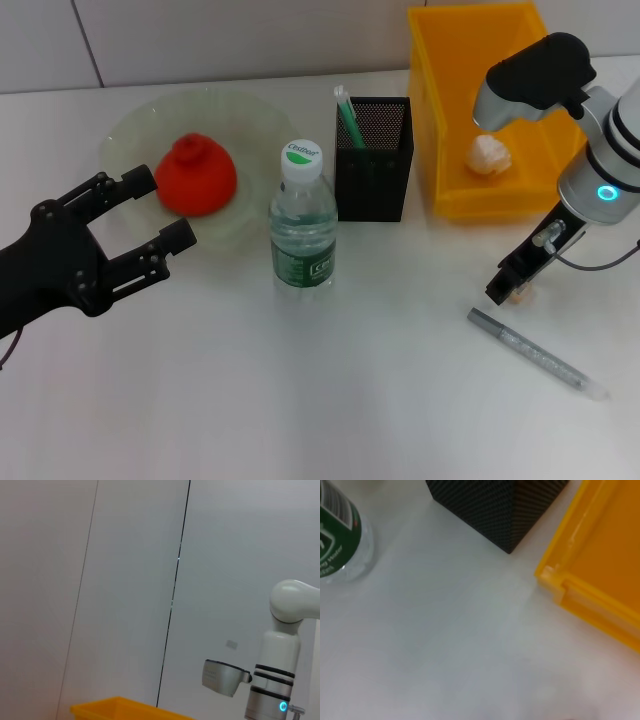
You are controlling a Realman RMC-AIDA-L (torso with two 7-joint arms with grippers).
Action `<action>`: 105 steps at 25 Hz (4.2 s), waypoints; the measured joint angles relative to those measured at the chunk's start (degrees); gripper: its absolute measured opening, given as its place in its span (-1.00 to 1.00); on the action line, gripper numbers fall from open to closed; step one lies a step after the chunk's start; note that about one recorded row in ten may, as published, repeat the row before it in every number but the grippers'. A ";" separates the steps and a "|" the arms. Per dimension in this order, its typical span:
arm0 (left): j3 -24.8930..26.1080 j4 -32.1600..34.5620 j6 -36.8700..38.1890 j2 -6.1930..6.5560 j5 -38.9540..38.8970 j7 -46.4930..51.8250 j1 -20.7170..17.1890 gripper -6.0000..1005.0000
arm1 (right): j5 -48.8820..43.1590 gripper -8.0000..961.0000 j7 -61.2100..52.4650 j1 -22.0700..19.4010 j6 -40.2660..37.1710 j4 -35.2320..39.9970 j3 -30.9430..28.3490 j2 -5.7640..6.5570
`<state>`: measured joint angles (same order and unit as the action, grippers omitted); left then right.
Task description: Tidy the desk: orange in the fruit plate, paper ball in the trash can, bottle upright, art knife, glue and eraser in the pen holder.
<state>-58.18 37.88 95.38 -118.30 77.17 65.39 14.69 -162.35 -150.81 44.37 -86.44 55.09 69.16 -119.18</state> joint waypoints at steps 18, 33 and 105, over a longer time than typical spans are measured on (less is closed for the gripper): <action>0.00 -0.08 -0.03 0.09 -0.16 0.00 0.02 0.56 | -0.26 -0.35 -0.37 0.97 0.81 -1.74 -0.08 0.00; 0.00 -0.09 -0.03 0.18 -0.32 0.00 0.05 0.56 | 1.57 -0.45 -0.88 -1.12 -3.01 7.69 -0.11 -0.29; 0.65 -1.27 0.16 -0.09 -0.54 -0.17 -0.12 0.56 | 55.03 -0.40 62.01 -17.09 14.07 4.78 -16.27 -0.23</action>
<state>-57.54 36.61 95.54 -118.39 76.63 65.22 14.57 -107.31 -88.79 27.28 -72.37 59.87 52.89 -119.41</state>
